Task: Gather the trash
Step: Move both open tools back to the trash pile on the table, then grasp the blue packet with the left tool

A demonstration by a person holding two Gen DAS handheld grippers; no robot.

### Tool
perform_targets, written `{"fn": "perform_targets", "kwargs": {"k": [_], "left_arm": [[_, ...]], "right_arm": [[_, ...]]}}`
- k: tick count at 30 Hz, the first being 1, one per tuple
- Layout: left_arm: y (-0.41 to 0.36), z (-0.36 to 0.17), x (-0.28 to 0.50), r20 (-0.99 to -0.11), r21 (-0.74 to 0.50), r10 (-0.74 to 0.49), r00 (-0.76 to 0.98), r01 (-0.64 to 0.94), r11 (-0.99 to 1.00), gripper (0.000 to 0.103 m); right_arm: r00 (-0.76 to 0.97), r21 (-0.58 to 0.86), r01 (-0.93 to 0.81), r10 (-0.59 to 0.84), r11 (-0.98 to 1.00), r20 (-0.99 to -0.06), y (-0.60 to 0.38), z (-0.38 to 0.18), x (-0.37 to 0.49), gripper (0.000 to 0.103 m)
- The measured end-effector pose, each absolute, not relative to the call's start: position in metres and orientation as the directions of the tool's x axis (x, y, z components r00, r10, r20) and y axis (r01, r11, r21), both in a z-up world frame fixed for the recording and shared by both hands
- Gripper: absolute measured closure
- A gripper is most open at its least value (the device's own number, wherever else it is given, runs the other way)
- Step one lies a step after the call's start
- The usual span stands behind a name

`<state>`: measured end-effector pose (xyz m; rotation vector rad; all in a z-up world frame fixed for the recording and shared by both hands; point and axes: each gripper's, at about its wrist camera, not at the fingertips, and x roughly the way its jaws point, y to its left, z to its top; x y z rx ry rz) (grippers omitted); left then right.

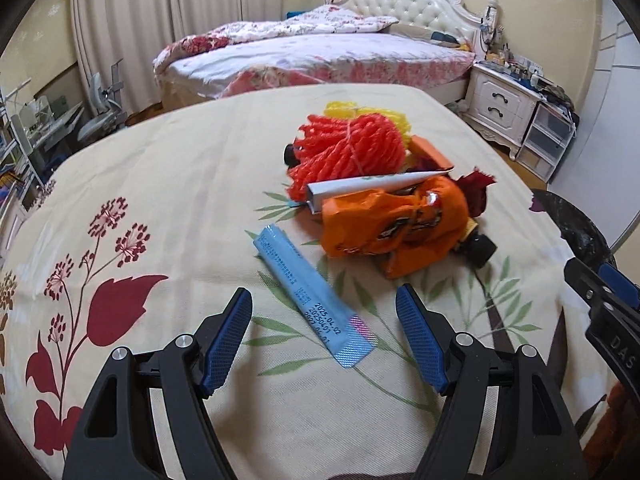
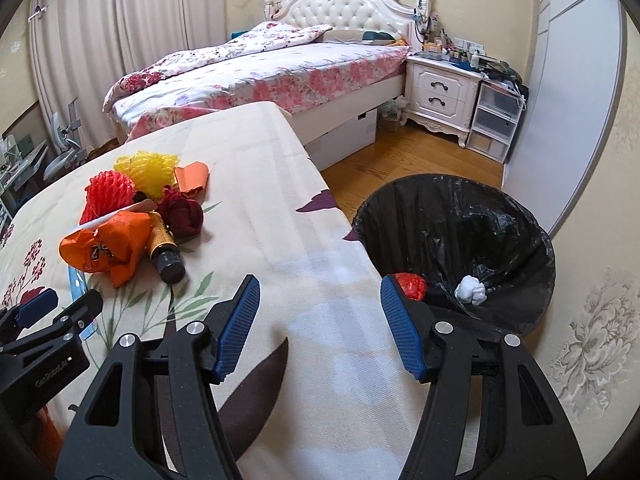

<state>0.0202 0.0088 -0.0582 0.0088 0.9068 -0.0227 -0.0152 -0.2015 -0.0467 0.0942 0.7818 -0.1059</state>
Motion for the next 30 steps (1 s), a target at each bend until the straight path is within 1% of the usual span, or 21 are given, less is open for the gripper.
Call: {"fn": "perform_targets", "kwargs": {"k": [2,3,5,6,8,9,10,11,14,19,27,30], "left_arm": [[0.014,-0.061,0.023,-0.804,-0.033,-0.043,0.593,0.028,0.999,0.032],[0.016,-0.061,0.024,-0.798,-0.030,-0.043,0.601,0.031,0.999,0.036],[0.017,-0.062,0.024,-0.795,-0.010,-0.033,0.606,0.041,0.999,0.048],[0.019,-0.062,0.024,-0.792,-0.008,-0.033,0.609,0.043,0.999,0.051],[0.023,-0.063,0.024,-0.787,0.004,-0.026,0.616,0.046,0.999,0.065],[0.025,-0.062,0.025,-0.785,0.010,-0.022,0.619,0.047,0.999,0.068],[0.027,-0.063,0.024,-0.783,0.012,-0.020,0.622,0.048,0.999,0.073],[0.028,-0.063,0.024,-0.782,0.014,-0.020,0.624,0.049,0.999,0.077],[0.034,-0.062,0.024,-0.779,-0.013,-0.048,0.625,0.060,0.998,0.081],[0.043,-0.059,0.020,-0.776,-0.024,-0.054,0.628,0.057,0.998,0.082],[0.067,-0.049,0.011,-0.748,0.007,0.005,0.664,0.001,1.000,0.082],[0.080,-0.046,0.010,-0.743,0.000,0.021,0.669,-0.031,1.000,0.082]], "right_arm": [[0.704,0.045,0.127,-0.058,0.991,-0.708,-0.201,-0.047,-0.014,0.042],[0.704,0.045,0.127,-0.058,0.991,-0.708,-0.199,-0.046,-0.013,0.042],[0.704,0.046,0.125,-0.056,0.991,-0.708,-0.199,-0.046,-0.013,0.042],[0.704,0.045,0.123,-0.056,0.991,-0.708,-0.198,-0.046,-0.012,0.042],[0.703,0.044,0.120,-0.054,0.992,-0.709,-0.197,-0.046,-0.010,0.042],[0.703,0.044,0.118,-0.052,0.992,-0.710,-0.196,-0.046,-0.009,0.042],[0.702,0.044,0.116,-0.051,0.992,-0.710,-0.194,-0.046,-0.009,0.042],[0.701,0.044,0.113,-0.049,0.993,-0.711,-0.193,-0.047,-0.008,0.041],[0.700,0.042,0.101,-0.042,0.994,-0.713,-0.189,-0.047,-0.006,0.041],[0.708,0.041,0.072,-0.022,0.997,-0.706,-0.178,-0.042,-0.005,0.041],[0.720,0.051,-0.005,0.039,0.999,-0.693,-0.150,-0.033,0.000,0.040],[0.720,0.052,-0.038,0.064,0.998,-0.691,-0.137,-0.031,0.002,0.040]]}}
